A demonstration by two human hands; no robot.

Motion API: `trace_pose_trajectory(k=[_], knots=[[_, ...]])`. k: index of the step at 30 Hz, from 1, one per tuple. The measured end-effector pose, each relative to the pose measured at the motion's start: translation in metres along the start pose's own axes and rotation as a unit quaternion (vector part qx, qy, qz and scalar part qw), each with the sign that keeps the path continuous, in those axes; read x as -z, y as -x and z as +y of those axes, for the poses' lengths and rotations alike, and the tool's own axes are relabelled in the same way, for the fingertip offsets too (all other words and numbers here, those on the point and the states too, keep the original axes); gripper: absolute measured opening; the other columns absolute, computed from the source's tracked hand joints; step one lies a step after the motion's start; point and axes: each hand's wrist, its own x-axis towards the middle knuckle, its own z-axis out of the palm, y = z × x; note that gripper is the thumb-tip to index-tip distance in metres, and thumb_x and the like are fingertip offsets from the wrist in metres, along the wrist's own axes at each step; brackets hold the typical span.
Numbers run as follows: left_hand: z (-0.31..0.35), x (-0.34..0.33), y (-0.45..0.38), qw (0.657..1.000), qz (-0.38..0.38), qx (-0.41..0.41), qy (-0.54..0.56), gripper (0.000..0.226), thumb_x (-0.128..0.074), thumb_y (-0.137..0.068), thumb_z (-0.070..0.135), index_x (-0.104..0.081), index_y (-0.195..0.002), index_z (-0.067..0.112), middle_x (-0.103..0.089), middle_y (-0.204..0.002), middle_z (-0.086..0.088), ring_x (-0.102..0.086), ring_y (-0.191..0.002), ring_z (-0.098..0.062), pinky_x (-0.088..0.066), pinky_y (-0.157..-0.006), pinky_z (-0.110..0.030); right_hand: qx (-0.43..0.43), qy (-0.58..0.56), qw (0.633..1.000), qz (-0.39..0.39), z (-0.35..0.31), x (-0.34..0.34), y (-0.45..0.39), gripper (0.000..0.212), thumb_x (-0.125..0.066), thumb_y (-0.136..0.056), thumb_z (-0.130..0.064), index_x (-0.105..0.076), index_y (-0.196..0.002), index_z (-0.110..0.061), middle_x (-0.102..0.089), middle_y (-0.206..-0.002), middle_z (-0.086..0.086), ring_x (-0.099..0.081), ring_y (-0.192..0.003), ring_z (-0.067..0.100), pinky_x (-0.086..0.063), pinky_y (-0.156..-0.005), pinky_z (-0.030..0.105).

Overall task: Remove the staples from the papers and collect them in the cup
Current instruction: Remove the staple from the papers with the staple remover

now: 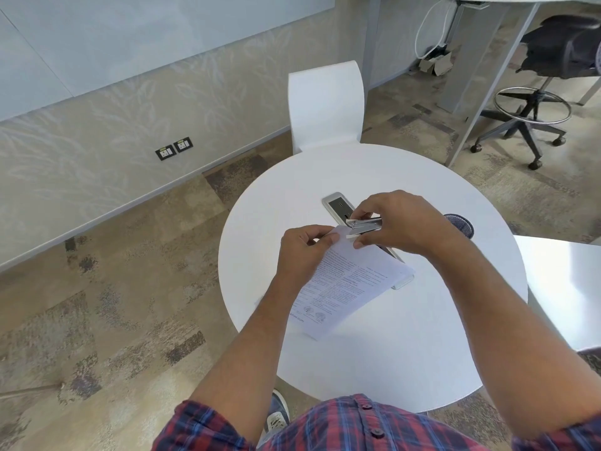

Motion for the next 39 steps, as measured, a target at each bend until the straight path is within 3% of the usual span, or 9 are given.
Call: trace_pose_trajectory(k=[10, 15, 20, 23, 28, 32, 34, 36, 39], knots=[[0.003, -0.001, 0.003, 1.000, -0.017, -0.005, 0.002, 0.010, -0.081, -0.086, 0.028, -0.084, -0.092, 0.021, -0.081, -0.087, -0.002, -0.074, -0.090, -0.037, -0.059, -0.083, -0.056, 0.023, 0.043, 0.999, -0.015, -0.010, 0.005, -0.006, 0.044, -0.082, -0.078, -0.060, -0.074, -0.115, -0.038, -0.074, -0.113, -0.016, -0.064, -0.102, 0.014, -0.049, -0.084, 0.035], [0.004, 0.000, 0.001, 1.000, -0.027, -0.002, -0.014, 0.013, -0.084, -0.082, 0.029, -0.082, -0.092, 0.021, -0.081, -0.088, 0.000, -0.077, -0.088, -0.030, -0.060, -0.085, -0.059, 0.026, 0.032, 0.999, -0.020, -0.010, 0.007, -0.007, 0.044, -0.082, -0.078, -0.061, -0.076, -0.114, -0.037, -0.075, -0.111, -0.016, -0.065, -0.099, 0.013, -0.051, -0.085, 0.036], [0.008, 0.000, 0.003, 0.999, -0.045, -0.006, -0.007, 0.019, -0.086, -0.081, 0.027, -0.077, -0.097, 0.023, -0.081, -0.081, -0.002, -0.074, -0.074, -0.020, -0.053, -0.072, -0.038, 0.022, 0.021, 0.999, -0.032, -0.009, 0.008, -0.009, 0.042, -0.082, -0.079, -0.060, -0.078, -0.112, -0.034, -0.075, -0.107, -0.013, -0.065, -0.096, 0.014, -0.051, -0.083, 0.035], [0.008, 0.001, 0.004, 0.998, -0.059, 0.000, -0.001, 0.019, -0.086, -0.080, 0.023, -0.077, -0.096, 0.021, -0.080, -0.079, -0.003, -0.068, -0.068, -0.015, -0.046, -0.070, -0.031, 0.026, 0.025, 0.998, -0.051, -0.007, 0.008, -0.012, 0.042, -0.083, -0.077, -0.060, -0.078, -0.109, -0.034, -0.073, -0.101, -0.015, -0.062, -0.088, 0.011, -0.043, -0.070, 0.027], [0.006, 0.000, 0.005, 0.997, -0.071, 0.005, 0.001, 0.018, -0.086, -0.081, 0.018, -0.077, -0.096, 0.021, -0.080, -0.078, -0.004, -0.069, -0.071, -0.018, -0.047, -0.071, -0.033, 0.027, 0.020, 0.996, -0.082, -0.005, 0.010, -0.017, 0.040, -0.084, -0.077, -0.058, -0.078, -0.107, -0.032, -0.060, -0.079, -0.024, -0.053, -0.073, -0.003, -0.033, -0.061, 0.021], [0.007, 0.002, 0.006, 0.996, -0.084, 0.002, 0.006, 0.023, -0.089, -0.078, 0.029, -0.078, -0.098, 0.024, -0.080, -0.079, -0.007, -0.066, -0.071, -0.022, -0.046, -0.073, -0.036, 0.024, -0.012, 0.996, -0.090, -0.004, 0.008, -0.021, 0.043, -0.084, -0.076, -0.059, -0.078, -0.107, -0.029, -0.064, -0.082, -0.024, -0.056, -0.075, -0.006, -0.039, -0.064, 0.020], [0.008, 0.002, 0.006, 0.995, -0.095, 0.001, 0.007, 0.028, -0.089, -0.077, 0.035, -0.079, -0.100, 0.024, -0.080, -0.081, -0.009, -0.070, -0.074, -0.034, -0.049, -0.074, -0.042, 0.024, -0.024, 0.995, -0.095, -0.003, 0.007, -0.021, 0.043, -0.085, -0.076, -0.059, -0.079, -0.106, -0.028, -0.066, -0.084, -0.023, -0.058, -0.077, -0.007, -0.040, -0.065, 0.020], [0.008, 0.002, 0.007, 0.994, -0.106, 0.002, 0.001, 0.029, -0.088, -0.077, 0.036, -0.080, -0.102, 0.023, -0.081, -0.085, -0.008, -0.074, -0.088, -0.042, -0.056, -0.083, -0.053, 0.027, -0.024, 0.994, -0.102, -0.003, 0.007, -0.022, 0.043, -0.086, -0.075, -0.058, -0.080, -0.106, -0.028, -0.065, -0.083, -0.024, -0.057, -0.076, -0.007, -0.041, -0.065, 0.020], [0.008, 0.002, 0.008, 0.992, -0.128, 0.000, -0.016, 0.030, -0.085, -0.081, 0.028, -0.079, -0.109, 0.019, -0.082, -0.090, -0.004, -0.076, -0.093, -0.037, -0.055, -0.095, -0.057, 0.030, -0.011, 0.994, -0.108, -0.004, 0.007, -0.024, 0.042, -0.087, -0.074, -0.058, -0.079, -0.103, -0.029, -0.063, -0.080, -0.025, -0.056, -0.074, -0.006, -0.040, -0.064, 0.020]])
